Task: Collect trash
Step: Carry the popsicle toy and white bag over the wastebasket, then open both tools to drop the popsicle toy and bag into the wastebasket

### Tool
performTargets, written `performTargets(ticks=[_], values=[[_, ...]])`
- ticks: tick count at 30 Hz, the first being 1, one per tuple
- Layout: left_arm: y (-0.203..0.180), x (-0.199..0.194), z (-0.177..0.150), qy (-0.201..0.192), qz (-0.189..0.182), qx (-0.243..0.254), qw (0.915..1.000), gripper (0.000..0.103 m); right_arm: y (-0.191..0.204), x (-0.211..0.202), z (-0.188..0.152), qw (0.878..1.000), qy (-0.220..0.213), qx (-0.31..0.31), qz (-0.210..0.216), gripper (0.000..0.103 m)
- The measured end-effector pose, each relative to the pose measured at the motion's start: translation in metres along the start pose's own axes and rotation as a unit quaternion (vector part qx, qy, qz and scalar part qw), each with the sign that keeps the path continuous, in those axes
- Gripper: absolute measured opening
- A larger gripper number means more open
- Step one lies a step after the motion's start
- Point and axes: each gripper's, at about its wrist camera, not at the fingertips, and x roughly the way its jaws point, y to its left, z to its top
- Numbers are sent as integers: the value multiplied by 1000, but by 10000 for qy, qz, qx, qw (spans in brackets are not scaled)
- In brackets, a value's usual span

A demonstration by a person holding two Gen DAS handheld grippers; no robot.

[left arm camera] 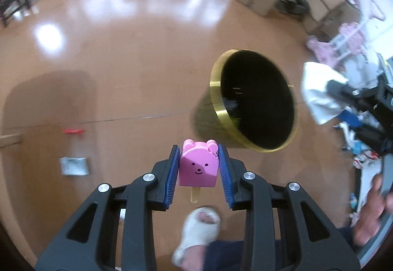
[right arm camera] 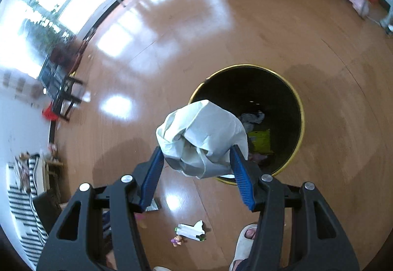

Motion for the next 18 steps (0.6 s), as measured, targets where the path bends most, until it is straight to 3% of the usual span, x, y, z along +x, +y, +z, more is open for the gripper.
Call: performTargets(ticks=[5,18], values=[[-47,28,15,90,-385,70,9992,31,-16,1,8,9998,33,192,-15,55],[-80,48,41,27,-413,249,9988,31,-27,-1,16,9989,-155,432,-30,55]])
